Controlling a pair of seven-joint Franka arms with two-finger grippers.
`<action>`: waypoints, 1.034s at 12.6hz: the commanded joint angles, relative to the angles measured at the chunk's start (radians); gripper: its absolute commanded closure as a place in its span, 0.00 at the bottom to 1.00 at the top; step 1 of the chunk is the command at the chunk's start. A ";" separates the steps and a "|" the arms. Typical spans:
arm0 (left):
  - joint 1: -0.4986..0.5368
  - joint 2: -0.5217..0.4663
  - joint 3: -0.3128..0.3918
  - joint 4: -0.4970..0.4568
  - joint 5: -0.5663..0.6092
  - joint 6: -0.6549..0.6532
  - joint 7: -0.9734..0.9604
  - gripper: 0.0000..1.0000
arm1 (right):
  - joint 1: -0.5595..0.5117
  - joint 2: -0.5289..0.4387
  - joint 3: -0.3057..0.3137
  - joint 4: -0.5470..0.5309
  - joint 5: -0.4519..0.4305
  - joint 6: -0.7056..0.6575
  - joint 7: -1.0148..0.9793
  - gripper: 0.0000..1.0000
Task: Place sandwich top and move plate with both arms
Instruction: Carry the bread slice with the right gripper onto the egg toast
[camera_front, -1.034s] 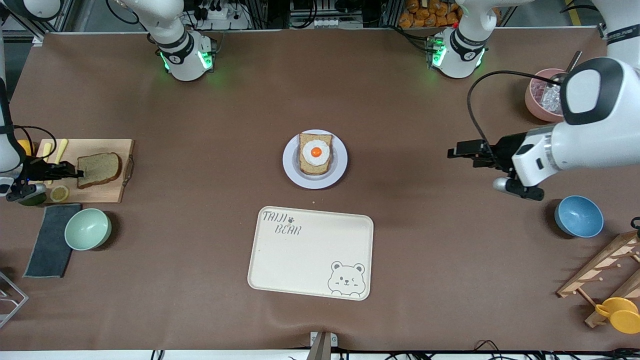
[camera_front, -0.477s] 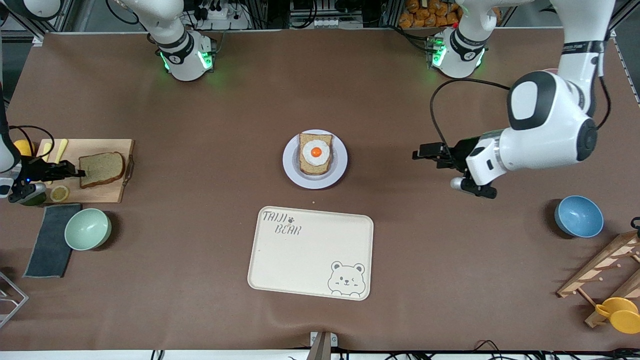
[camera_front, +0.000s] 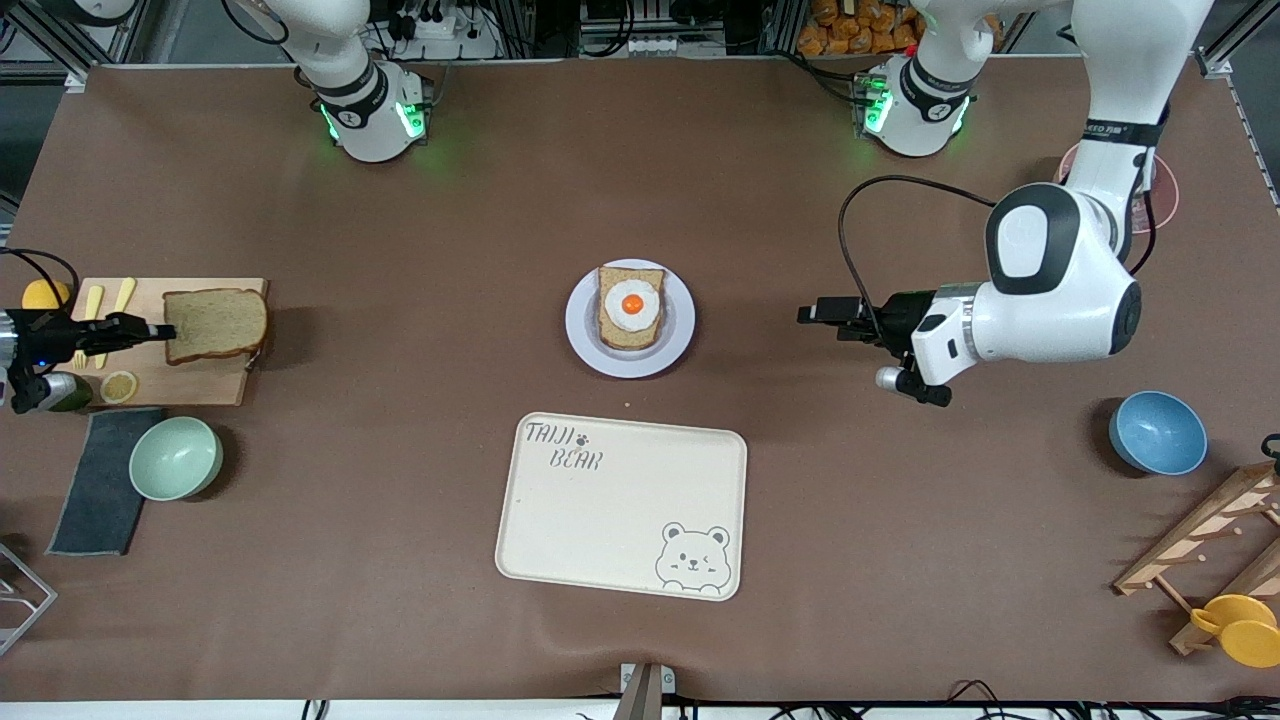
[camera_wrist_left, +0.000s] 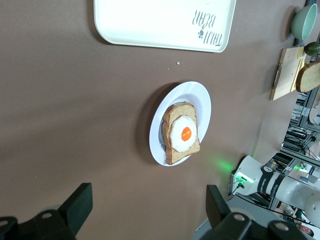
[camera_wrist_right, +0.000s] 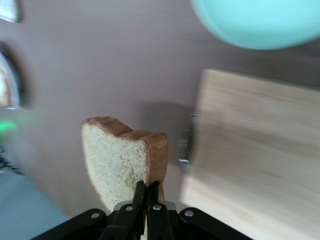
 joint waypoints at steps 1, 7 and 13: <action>-0.009 0.034 -0.006 0.000 -0.025 0.024 0.037 0.00 | 0.050 -0.021 -0.001 -0.034 0.089 -0.039 0.077 1.00; -0.080 0.060 -0.008 -0.053 -0.028 0.171 0.051 0.00 | 0.300 -0.211 -0.002 -0.308 0.249 0.192 0.292 1.00; -0.117 0.071 -0.008 -0.105 -0.093 0.277 0.072 0.00 | 0.544 -0.240 0.001 -0.489 0.492 0.486 0.399 1.00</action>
